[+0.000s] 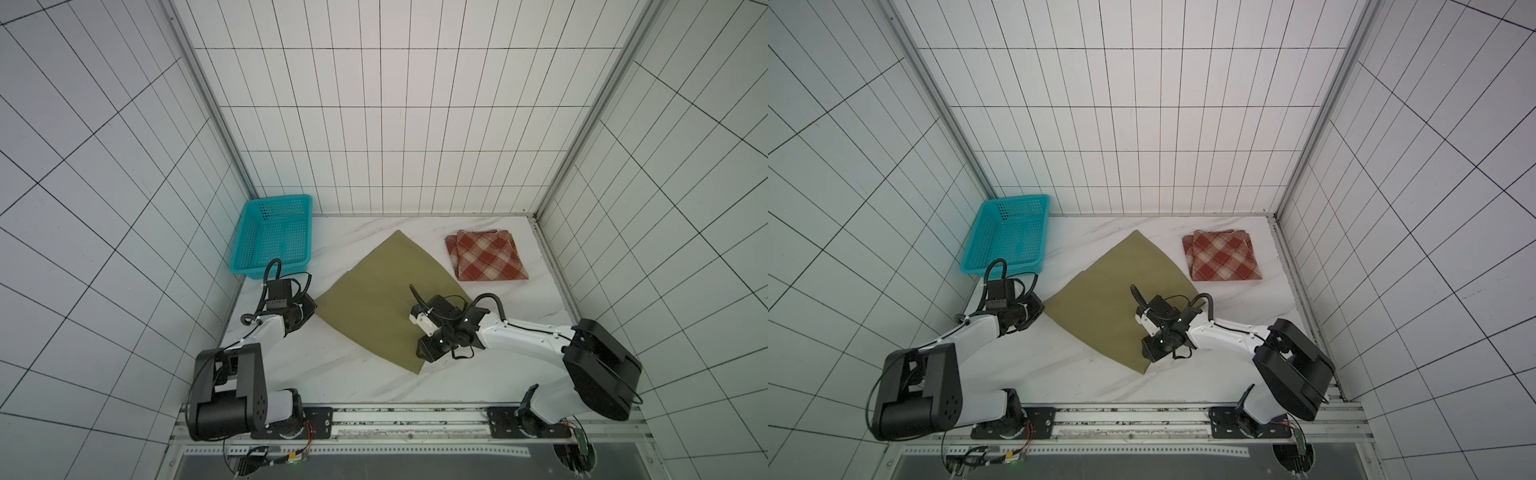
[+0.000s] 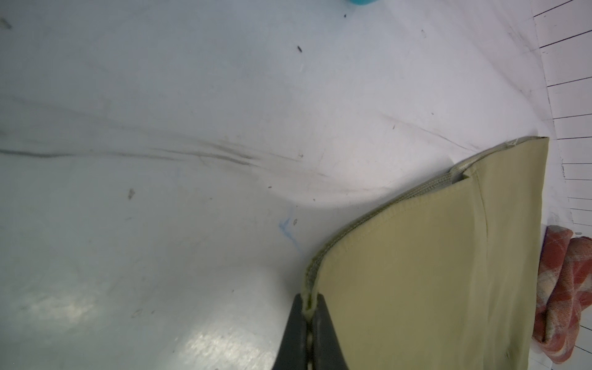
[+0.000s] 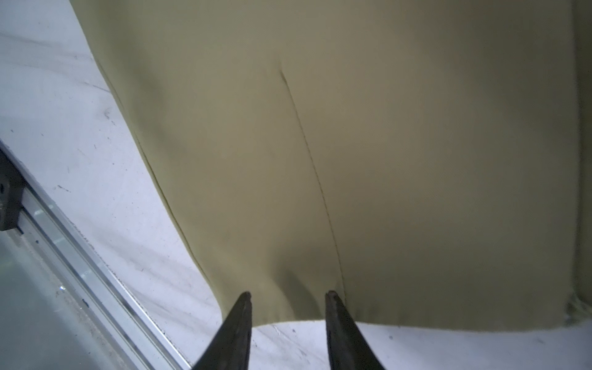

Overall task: Fold and stack skirts
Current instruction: Fold the skirt at the center of the table.

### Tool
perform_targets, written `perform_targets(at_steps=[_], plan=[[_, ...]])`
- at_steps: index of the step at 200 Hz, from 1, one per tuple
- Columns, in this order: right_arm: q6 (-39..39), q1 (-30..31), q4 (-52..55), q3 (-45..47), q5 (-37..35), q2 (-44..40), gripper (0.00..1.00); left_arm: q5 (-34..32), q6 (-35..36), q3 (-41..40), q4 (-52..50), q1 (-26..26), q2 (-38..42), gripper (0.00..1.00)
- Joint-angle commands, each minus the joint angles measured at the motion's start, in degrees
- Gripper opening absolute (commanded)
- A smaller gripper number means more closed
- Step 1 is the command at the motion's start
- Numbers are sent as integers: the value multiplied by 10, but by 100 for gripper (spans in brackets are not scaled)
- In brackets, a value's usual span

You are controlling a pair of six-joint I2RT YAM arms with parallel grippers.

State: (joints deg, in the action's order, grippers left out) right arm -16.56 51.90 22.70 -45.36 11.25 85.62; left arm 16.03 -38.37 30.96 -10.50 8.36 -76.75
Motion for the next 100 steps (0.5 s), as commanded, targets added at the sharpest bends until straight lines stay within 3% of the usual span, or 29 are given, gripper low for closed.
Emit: perform_targets(at_steps=[1,100], plan=[[18,34,35,-55,-68,11,40,6,6,5,21,3,15,0],[10,119,26,-92,-94,82,40,10,5,4,27,2,15,0]])
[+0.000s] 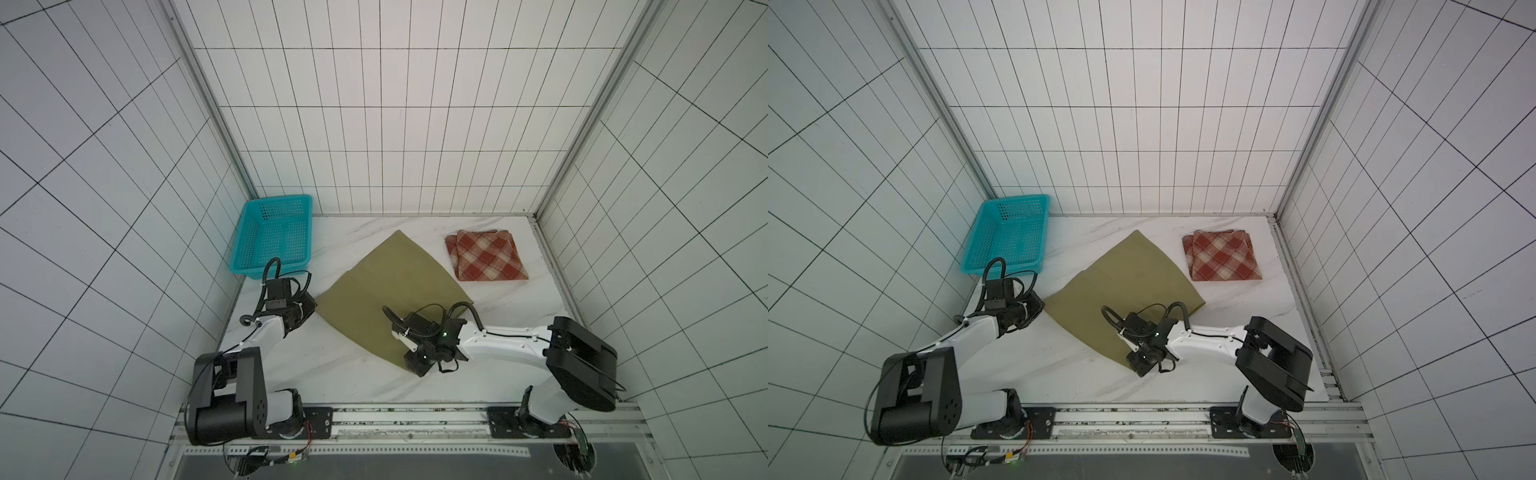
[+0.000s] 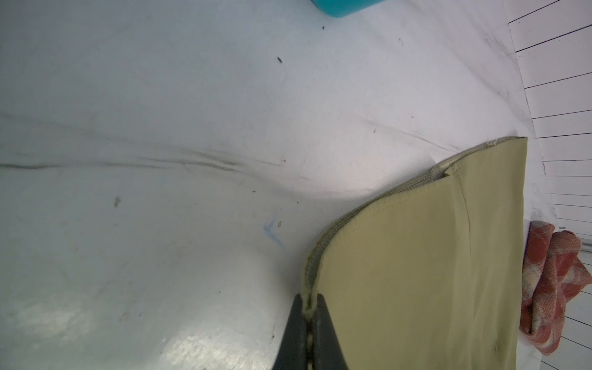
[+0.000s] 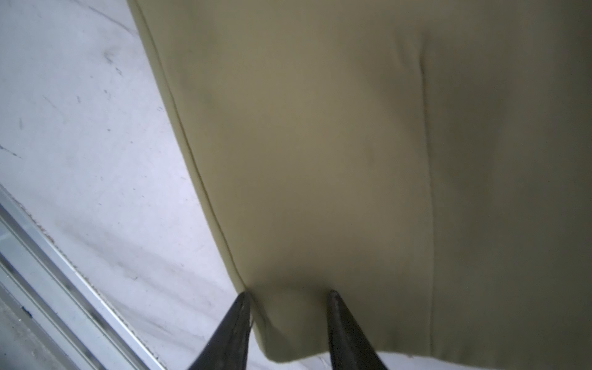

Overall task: Fold and stack skirts
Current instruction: Fold the skirt at the center of the table.

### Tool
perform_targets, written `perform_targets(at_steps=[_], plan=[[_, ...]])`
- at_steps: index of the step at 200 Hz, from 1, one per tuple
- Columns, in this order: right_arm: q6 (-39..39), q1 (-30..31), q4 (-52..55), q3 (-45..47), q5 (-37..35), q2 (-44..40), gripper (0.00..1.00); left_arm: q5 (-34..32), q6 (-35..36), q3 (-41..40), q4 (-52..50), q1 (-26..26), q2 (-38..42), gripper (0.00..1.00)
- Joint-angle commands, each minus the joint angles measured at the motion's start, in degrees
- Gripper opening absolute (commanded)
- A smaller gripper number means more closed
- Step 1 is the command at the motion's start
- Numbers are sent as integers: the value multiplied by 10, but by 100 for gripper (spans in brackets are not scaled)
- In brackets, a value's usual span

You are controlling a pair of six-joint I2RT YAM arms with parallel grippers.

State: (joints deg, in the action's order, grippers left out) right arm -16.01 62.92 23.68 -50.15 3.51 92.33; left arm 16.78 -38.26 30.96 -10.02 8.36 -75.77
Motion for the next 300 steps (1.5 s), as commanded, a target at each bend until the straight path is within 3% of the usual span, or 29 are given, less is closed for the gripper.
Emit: perform_targets(at_steps=[1,151,212,232,279,300], plan=[[5,9,16,-45,-17,15,40,3,4,4,23,3,6,0],[1,51,42,-39,-38,39,38,12,7,15,23,3,-4,0],[4,61,54,-43,-46,44,43,15,7,23,21,3,-12,0],[4,62,54,-43,-50,49,37,15,7,26,20,3,-13,0],[6,64,65,-56,-60,32,0,15,9,53,0,2,-13,0],[10,64,74,-63,-65,16,0,21,4,72,-6,3,-9,0]])
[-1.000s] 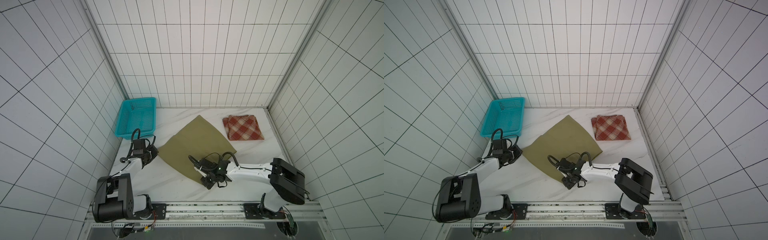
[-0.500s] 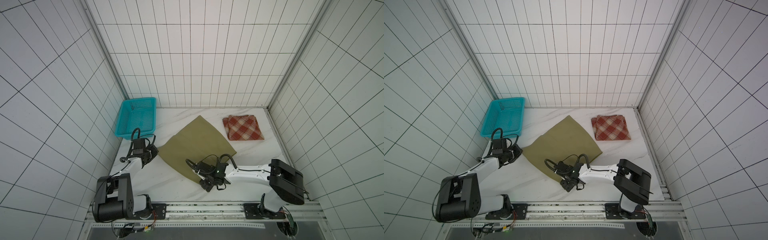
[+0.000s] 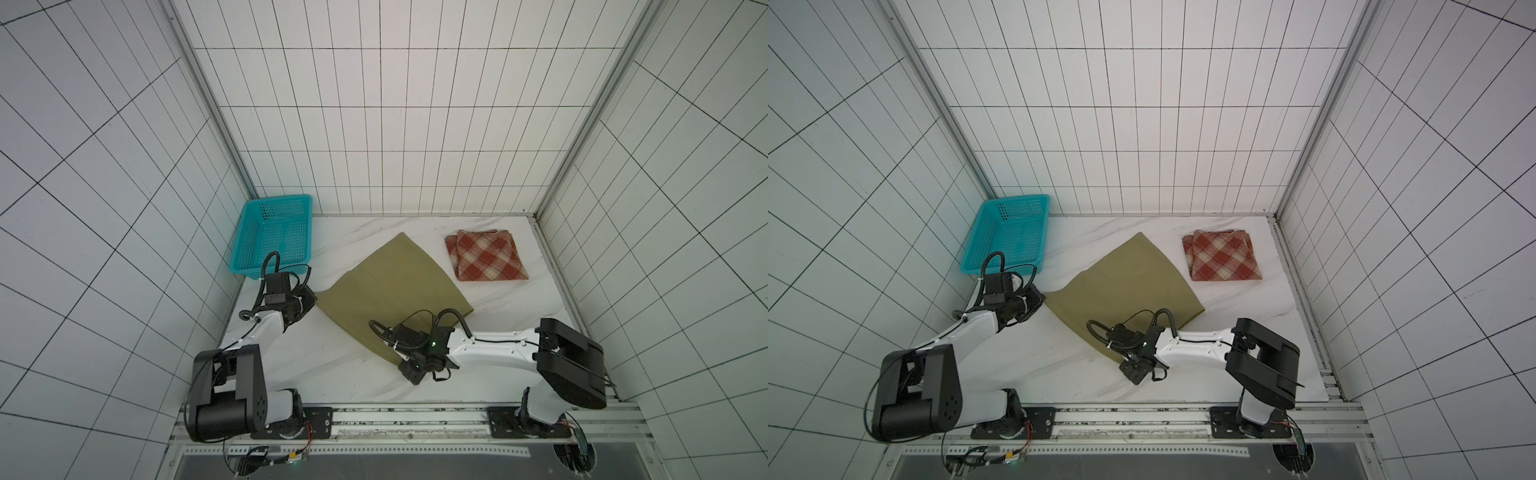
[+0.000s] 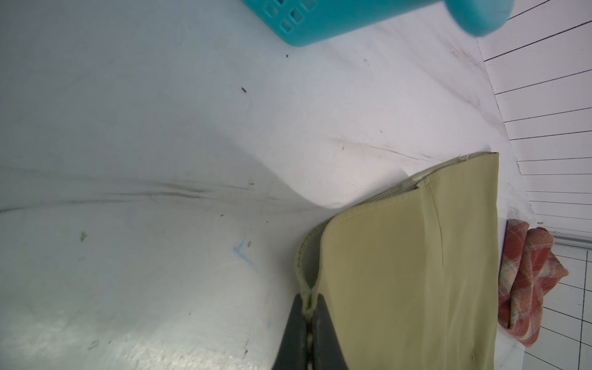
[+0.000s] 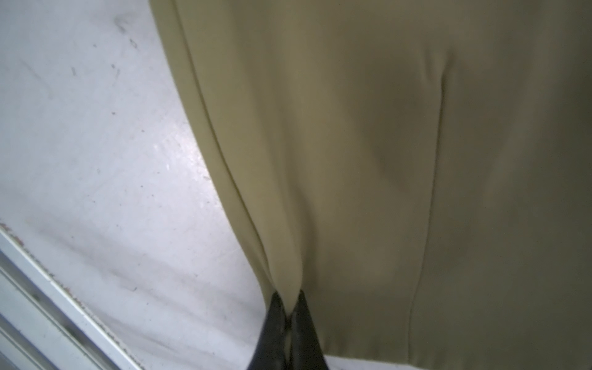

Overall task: Fold and stack skirts
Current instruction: Fold the skirt at the center of the table.

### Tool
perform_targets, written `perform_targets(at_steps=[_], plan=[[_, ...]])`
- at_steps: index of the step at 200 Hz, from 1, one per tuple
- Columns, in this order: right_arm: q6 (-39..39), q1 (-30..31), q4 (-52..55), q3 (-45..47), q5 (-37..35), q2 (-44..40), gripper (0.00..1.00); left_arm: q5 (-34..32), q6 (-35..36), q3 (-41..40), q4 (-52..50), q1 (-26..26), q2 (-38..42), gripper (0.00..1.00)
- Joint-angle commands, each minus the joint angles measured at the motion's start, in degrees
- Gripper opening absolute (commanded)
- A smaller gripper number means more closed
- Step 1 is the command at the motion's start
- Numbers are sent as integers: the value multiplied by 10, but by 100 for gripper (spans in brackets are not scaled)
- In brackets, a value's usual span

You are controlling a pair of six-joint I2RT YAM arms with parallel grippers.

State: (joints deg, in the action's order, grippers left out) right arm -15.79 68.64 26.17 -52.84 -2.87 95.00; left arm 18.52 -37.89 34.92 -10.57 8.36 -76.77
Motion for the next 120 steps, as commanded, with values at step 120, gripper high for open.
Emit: perform_targets(at_steps=[120], plan=[[8,8,87,-67,33,-158,0,2,-12,165,-78,5,69,0]])
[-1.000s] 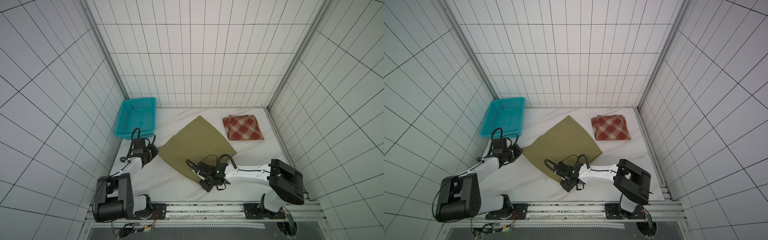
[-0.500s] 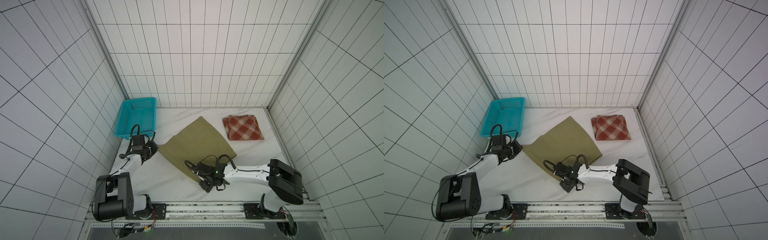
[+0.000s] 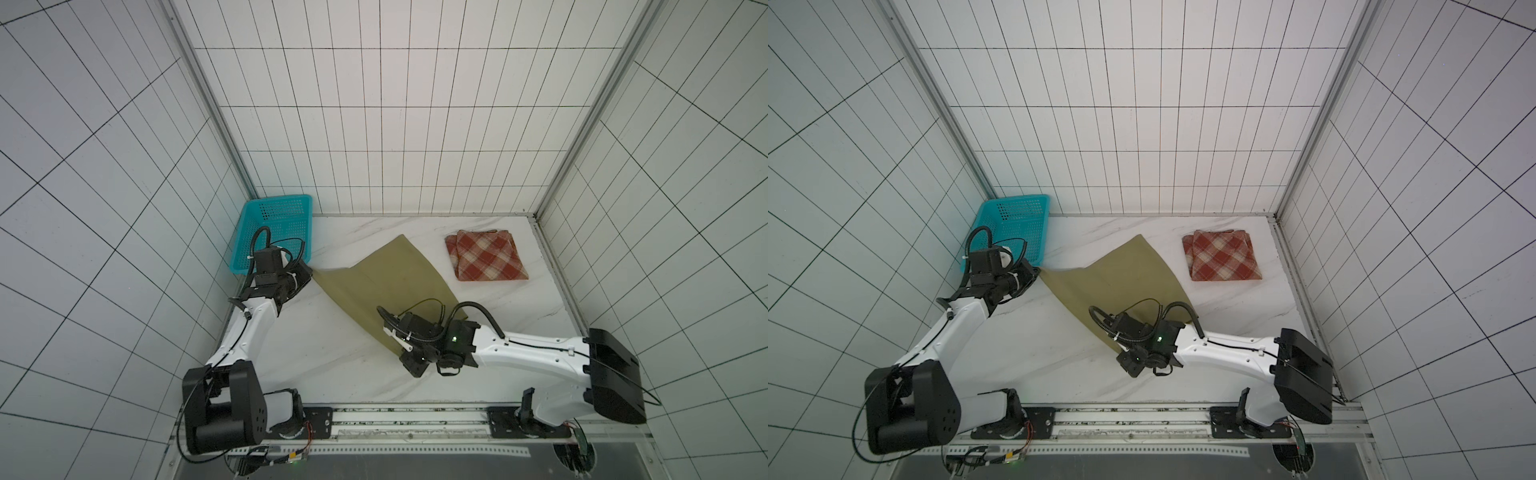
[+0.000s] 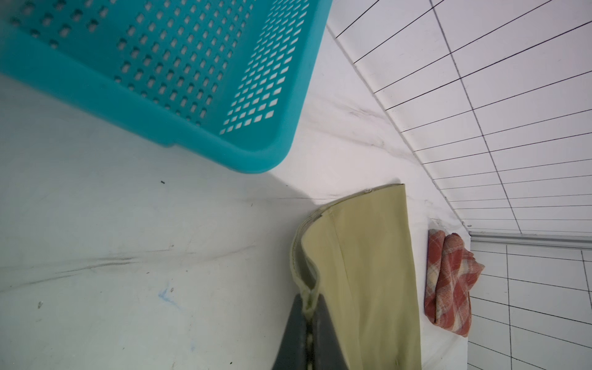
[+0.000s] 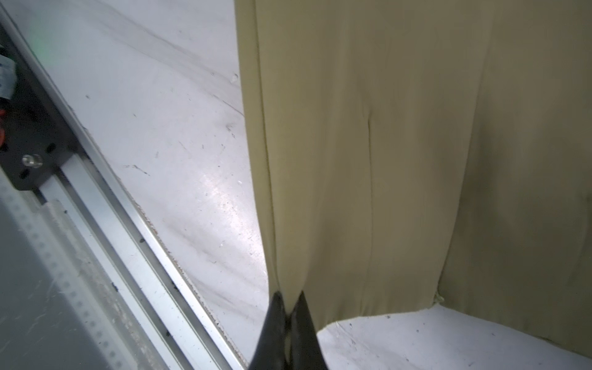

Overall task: Fold and stack skirts
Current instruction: Fold the skirt at the center of the table.

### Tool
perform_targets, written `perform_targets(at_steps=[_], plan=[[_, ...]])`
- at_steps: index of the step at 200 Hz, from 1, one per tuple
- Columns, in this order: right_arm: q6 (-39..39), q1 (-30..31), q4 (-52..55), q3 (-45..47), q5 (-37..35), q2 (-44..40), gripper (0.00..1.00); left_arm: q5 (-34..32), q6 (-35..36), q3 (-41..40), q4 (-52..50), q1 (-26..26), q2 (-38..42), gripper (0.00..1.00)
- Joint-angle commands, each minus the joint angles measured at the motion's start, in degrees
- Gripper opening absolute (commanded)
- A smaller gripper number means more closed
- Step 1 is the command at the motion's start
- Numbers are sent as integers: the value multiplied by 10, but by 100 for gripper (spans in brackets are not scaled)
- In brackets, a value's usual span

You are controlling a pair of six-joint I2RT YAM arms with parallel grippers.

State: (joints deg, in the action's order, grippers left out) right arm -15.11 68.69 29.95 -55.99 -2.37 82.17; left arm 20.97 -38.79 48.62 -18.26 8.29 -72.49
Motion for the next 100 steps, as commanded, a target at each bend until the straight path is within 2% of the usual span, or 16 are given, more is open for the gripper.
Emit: perform_targets(at_steps=[1,61,100], plan=[[1,7,48,-35,29,-31,0,-23,-3,28,-1,6,27,0],[-16,12,18,-4,75,-83,0,-61,-17,-1,-14,33,110,0],[-16,14,-10,10,102,-95,0,-57,-8,1,-48,68,143,0]])
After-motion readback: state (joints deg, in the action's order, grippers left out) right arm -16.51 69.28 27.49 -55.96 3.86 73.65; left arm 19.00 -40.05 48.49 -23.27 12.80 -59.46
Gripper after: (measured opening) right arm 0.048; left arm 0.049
